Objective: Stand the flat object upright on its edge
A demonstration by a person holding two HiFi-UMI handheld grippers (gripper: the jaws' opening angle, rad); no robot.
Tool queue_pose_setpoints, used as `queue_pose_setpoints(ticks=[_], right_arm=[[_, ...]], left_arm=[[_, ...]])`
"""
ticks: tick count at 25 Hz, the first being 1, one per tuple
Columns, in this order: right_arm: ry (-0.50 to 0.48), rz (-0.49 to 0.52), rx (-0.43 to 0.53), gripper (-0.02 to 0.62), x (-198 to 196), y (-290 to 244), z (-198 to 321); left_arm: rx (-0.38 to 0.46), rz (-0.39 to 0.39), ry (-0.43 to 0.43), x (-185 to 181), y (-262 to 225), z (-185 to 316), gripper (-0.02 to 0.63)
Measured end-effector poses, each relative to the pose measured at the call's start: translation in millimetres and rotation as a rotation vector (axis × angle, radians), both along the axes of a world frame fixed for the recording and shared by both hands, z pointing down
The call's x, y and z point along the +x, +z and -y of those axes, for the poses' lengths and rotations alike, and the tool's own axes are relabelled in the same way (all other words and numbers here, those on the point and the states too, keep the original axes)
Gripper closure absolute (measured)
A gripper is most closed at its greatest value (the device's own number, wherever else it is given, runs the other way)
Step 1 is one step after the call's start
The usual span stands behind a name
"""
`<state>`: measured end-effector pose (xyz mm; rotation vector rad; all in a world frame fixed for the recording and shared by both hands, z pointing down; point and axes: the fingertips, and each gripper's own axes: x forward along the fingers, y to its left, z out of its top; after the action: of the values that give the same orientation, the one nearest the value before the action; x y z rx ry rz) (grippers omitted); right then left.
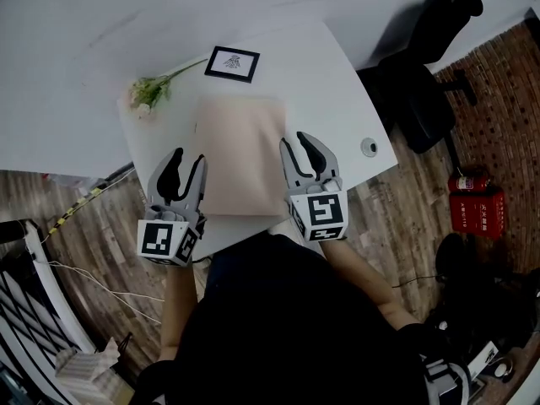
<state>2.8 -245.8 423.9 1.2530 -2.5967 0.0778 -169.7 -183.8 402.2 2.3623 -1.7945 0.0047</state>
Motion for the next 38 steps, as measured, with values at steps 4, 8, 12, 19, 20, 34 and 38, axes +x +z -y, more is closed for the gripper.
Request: queue_pose_setpoints(ticks=[4,8,12,19,20,34,38], right_arm=[[-0.026,0.004,-0.107,0.441,1.0,25.6,0.9],[-0.055,0.025,-0.254,0.402,3.2,53.8,-5.6],[-0.058,0.062,-0.411,0.365,5.6,81.2,-11.2],[-0.072,0.09,-0.617,0.346,5.6,120.1,-26.6],[-0.073,0.087,-0.638,0.344,4.9,124.9,-29.7],[-0.035,0.083,-0.905,0.293,4.7,182.0,-50.0],[-0.046,0.076,-0.949,0.281,2.7,189.1,-53.4]], left_arm=[[-0.091,-0.039,0.03,-4.6,29.0,5.8,0.398],[-0.24,-0.107,0.076,-7.5,65.0,7.5,0.338],[-0.41,-0.169,0.137,-11.0,101.5,4.0,0.303],[-0.639,-0.253,0.217,-14.7,150.5,-8.0,0.282],[-0.664,-0.266,0.224,-15.2,156.3,-9.9,0.279],[-0.901,-0.386,0.294,-10.2,207.6,-22.2,0.23],[-0.939,-0.401,0.336,-1.6,214.0,-25.9,0.221]])
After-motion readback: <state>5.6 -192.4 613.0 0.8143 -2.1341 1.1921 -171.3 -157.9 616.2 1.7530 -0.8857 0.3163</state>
